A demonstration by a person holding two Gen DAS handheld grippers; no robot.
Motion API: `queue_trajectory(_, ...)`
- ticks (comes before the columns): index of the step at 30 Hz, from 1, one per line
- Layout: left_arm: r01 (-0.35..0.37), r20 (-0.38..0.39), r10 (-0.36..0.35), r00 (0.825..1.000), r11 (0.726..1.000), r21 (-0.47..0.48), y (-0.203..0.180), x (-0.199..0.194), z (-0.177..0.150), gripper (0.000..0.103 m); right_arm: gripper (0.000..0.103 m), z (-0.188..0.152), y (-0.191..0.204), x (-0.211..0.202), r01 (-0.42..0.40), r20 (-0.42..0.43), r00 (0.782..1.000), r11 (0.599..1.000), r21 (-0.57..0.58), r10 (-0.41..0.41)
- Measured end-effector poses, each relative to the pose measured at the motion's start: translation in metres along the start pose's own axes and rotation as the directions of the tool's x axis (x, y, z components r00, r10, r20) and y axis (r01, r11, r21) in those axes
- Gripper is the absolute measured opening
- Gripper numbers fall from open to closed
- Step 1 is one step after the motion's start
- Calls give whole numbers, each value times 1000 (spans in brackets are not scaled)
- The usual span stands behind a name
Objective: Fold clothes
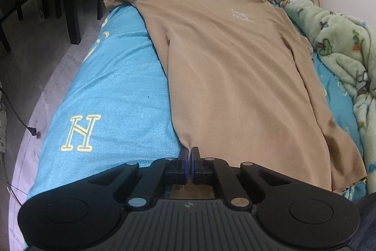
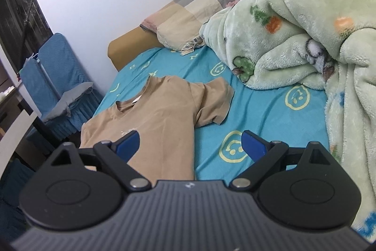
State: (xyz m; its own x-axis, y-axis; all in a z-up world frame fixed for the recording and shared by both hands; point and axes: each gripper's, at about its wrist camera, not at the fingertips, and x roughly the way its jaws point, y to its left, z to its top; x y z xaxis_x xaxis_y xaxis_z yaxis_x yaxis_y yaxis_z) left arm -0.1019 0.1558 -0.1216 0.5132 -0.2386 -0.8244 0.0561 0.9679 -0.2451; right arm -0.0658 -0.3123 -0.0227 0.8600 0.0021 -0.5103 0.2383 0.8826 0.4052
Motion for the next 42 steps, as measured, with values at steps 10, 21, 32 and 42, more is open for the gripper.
queue_trajectory(10, -39, 48, 46, 998, 991, -131, 48, -26, 13, 2, 95, 1, -3, 2, 19, 4, 1000, 1000, -1, -19)
queue_trajectory(21, -69, 221, 56, 974, 996, 53, -21, -51, 118, 56, 95, 1, 5, 2, 6, 47, 999, 999, -51, -3)
queue_trajectory(32, -20, 391, -79, 917, 970, 243, -202, -99, 213, 79, 79, -9, -6, 17, -96, 29, 995, 992, -84, 99)
queue_trajectory(42, 104, 313, -169, 935, 971, 216, -238, -9, 140, 79, 55, -49, -22, 32, -166, -292, 940, 985, 55, 175)
